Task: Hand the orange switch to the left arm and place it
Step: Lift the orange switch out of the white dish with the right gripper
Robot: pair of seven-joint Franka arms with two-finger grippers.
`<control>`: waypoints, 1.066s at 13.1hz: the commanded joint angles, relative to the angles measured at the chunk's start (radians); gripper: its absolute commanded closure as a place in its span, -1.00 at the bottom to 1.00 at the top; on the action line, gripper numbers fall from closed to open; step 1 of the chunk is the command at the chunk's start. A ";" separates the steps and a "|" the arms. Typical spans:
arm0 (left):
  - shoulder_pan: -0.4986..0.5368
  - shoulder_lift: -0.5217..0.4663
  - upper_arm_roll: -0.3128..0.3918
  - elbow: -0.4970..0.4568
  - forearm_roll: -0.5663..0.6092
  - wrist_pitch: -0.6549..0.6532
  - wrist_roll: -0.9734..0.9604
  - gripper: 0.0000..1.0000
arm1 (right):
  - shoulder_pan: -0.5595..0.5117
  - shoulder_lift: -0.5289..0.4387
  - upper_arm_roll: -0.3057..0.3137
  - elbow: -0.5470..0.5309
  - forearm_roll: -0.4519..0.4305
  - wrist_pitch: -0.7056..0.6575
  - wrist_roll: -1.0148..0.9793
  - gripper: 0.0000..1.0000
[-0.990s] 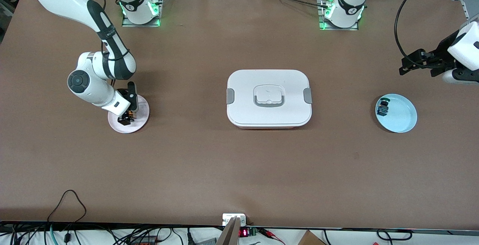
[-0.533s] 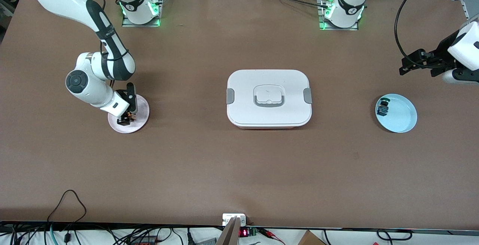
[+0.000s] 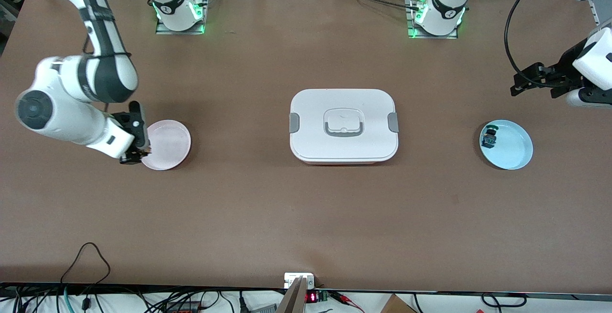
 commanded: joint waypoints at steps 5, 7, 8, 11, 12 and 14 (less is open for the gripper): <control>0.005 0.016 -0.004 0.035 0.014 -0.022 -0.011 -1.00 | 0.003 -0.023 -0.009 0.447 -0.074 -0.499 0.014 1.00; 0.005 0.016 -0.004 0.035 0.014 -0.022 -0.011 -1.00 | 0.003 -0.029 -0.009 0.464 -0.081 -0.518 0.022 1.00; 0.004 0.016 -0.004 0.035 0.014 -0.022 -0.011 -1.00 | 0.003 -0.029 -0.009 0.464 -0.082 -0.518 0.023 1.00; 0.005 0.016 -0.004 0.035 0.014 -0.022 -0.011 -1.00 | 0.003 -0.029 -0.004 0.464 -0.080 -0.518 0.023 1.00; 0.005 0.016 -0.004 0.035 0.014 -0.022 -0.011 -1.00 | 0.003 -0.029 -0.003 0.462 -0.075 -0.518 0.022 1.00; 0.004 0.016 -0.004 0.035 0.014 -0.022 -0.011 -1.00 | 0.001 -0.022 0.002 0.456 -0.043 -0.529 0.029 1.00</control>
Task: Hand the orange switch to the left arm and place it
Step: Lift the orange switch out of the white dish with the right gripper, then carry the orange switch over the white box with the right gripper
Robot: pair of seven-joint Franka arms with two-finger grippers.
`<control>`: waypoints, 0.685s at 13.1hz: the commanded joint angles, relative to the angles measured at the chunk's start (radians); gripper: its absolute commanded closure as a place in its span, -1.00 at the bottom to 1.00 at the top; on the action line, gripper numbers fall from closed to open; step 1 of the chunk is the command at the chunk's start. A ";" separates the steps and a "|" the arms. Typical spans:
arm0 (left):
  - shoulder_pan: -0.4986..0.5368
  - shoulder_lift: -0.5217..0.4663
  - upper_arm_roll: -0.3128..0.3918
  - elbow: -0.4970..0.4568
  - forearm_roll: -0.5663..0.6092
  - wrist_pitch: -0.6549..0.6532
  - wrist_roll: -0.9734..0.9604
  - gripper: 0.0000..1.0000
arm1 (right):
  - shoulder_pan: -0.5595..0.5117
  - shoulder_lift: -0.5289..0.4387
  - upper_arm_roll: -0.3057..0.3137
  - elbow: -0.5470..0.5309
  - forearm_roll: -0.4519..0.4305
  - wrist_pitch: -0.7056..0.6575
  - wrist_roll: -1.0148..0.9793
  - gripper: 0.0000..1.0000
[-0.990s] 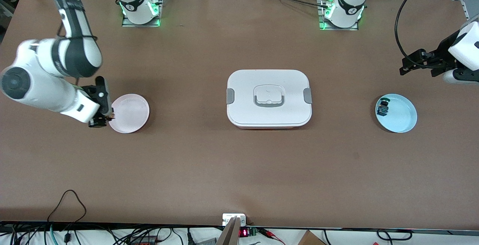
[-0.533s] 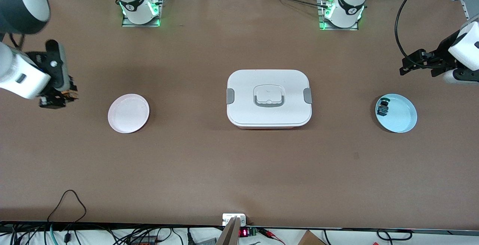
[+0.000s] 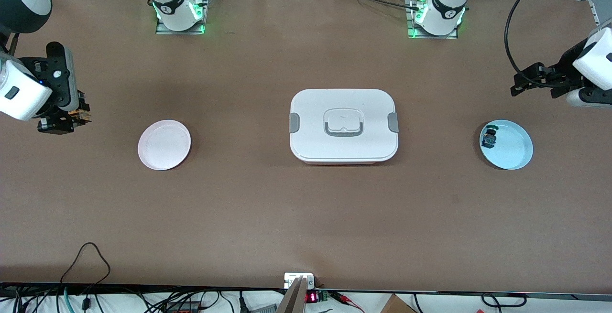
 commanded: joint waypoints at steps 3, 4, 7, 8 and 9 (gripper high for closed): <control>0.003 0.017 -0.004 0.039 0.014 -0.022 -0.011 -1.00 | -0.017 0.028 -0.001 -0.027 0.243 -0.055 0.023 1.00; 0.003 0.020 -0.004 0.040 0.014 -0.022 -0.011 -1.00 | -0.033 0.038 -0.002 -0.045 0.335 -0.055 0.019 1.00; 0.005 0.023 -0.004 0.040 0.014 -0.022 -0.011 -1.00 | -0.066 0.101 -0.002 -0.090 0.611 -0.056 0.003 1.00; 0.005 0.023 -0.004 0.040 0.014 -0.022 -0.011 -1.00 | -0.067 0.139 -0.001 -0.099 0.720 -0.059 -0.022 1.00; 0.005 0.023 -0.004 0.040 0.014 -0.022 -0.011 -1.00 | -0.066 0.164 -0.002 -0.107 0.827 -0.062 -0.040 1.00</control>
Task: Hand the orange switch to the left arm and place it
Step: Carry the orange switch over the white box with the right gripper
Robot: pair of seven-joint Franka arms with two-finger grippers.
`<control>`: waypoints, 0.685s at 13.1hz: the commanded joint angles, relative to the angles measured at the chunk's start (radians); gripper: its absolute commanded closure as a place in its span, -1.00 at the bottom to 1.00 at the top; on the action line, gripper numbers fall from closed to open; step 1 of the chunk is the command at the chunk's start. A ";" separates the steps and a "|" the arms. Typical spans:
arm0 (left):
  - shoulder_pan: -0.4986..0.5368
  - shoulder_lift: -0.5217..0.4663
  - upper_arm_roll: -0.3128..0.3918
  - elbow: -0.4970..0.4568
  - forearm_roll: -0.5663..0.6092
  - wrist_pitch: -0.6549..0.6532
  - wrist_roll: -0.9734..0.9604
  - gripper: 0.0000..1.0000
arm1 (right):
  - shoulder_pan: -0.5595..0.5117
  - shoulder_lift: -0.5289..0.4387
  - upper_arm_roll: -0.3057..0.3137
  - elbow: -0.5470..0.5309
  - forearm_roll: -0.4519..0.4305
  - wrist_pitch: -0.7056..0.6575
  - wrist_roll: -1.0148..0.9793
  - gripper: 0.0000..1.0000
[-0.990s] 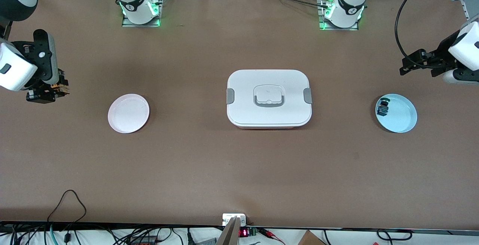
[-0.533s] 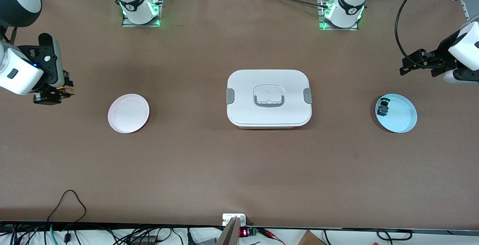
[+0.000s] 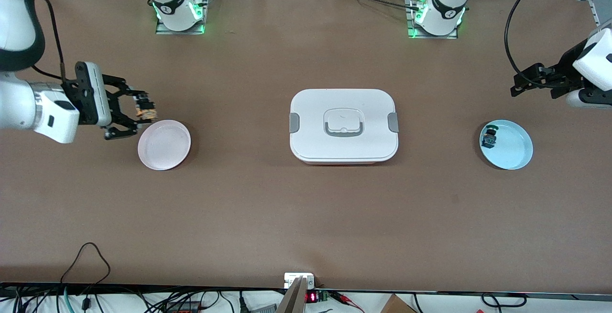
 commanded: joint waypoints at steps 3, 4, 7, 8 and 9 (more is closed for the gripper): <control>0.005 0.019 -0.004 0.039 0.014 -0.022 -0.011 -1.00 | 0.002 0.064 0.010 -0.066 0.432 -0.010 -0.037 1.00; 0.005 0.019 -0.004 0.039 0.014 -0.022 -0.011 -1.00 | 0.011 0.064 0.012 -0.083 0.504 -0.009 -0.038 1.00; 0.005 0.019 -0.004 0.040 0.014 -0.024 -0.011 -1.00 | 0.055 0.062 0.015 -0.125 0.661 0.002 -0.038 1.00; 0.005 0.019 -0.004 0.040 0.014 -0.025 -0.011 -1.00 | 0.077 0.061 0.015 -0.146 0.709 0.014 -0.038 1.00; 0.005 0.019 -0.004 0.042 0.014 -0.030 -0.011 -1.00 | 0.098 0.053 0.015 -0.175 0.750 0.043 -0.038 1.00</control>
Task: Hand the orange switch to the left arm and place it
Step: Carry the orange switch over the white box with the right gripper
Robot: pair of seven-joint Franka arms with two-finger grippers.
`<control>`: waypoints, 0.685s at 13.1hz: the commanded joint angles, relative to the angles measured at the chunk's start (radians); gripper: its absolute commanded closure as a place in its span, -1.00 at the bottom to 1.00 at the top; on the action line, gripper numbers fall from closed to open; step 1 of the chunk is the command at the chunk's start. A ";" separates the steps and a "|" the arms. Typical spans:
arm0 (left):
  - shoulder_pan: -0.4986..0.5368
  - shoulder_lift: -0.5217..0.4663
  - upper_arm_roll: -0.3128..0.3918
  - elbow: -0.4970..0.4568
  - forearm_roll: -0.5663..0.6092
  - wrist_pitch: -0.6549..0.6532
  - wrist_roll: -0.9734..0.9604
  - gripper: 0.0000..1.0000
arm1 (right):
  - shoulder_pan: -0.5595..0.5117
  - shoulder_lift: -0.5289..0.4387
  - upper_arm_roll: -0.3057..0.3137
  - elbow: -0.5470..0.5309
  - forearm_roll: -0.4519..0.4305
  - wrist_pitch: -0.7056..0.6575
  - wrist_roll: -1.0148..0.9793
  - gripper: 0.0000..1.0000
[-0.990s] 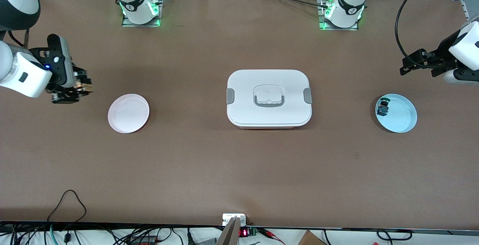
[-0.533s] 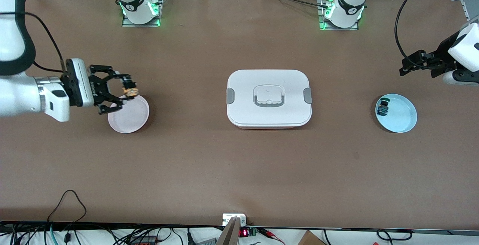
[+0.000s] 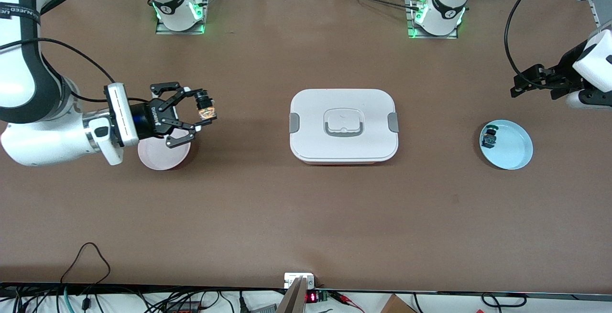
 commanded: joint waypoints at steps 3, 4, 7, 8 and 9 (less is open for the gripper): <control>0.005 0.015 -0.004 0.037 0.014 -0.031 -0.011 -1.00 | 0.126 -0.034 0.000 -0.089 0.183 0.120 -0.015 1.00; 0.005 0.015 -0.004 0.037 0.014 -0.031 -0.012 -1.00 | 0.166 -0.033 0.000 -0.090 0.241 0.162 -0.015 1.00; 0.005 0.016 -0.006 0.055 0.010 -0.106 -0.012 -1.00 | 0.307 -0.027 0.000 -0.089 0.401 0.362 -0.012 1.00; 0.006 0.024 -0.006 0.067 -0.040 -0.164 -0.015 -1.00 | 0.363 -0.025 0.000 -0.083 0.467 0.428 -0.012 1.00; 0.005 0.029 -0.004 0.080 -0.103 -0.184 -0.021 -1.00 | 0.426 -0.025 -0.002 -0.078 0.536 0.515 -0.013 1.00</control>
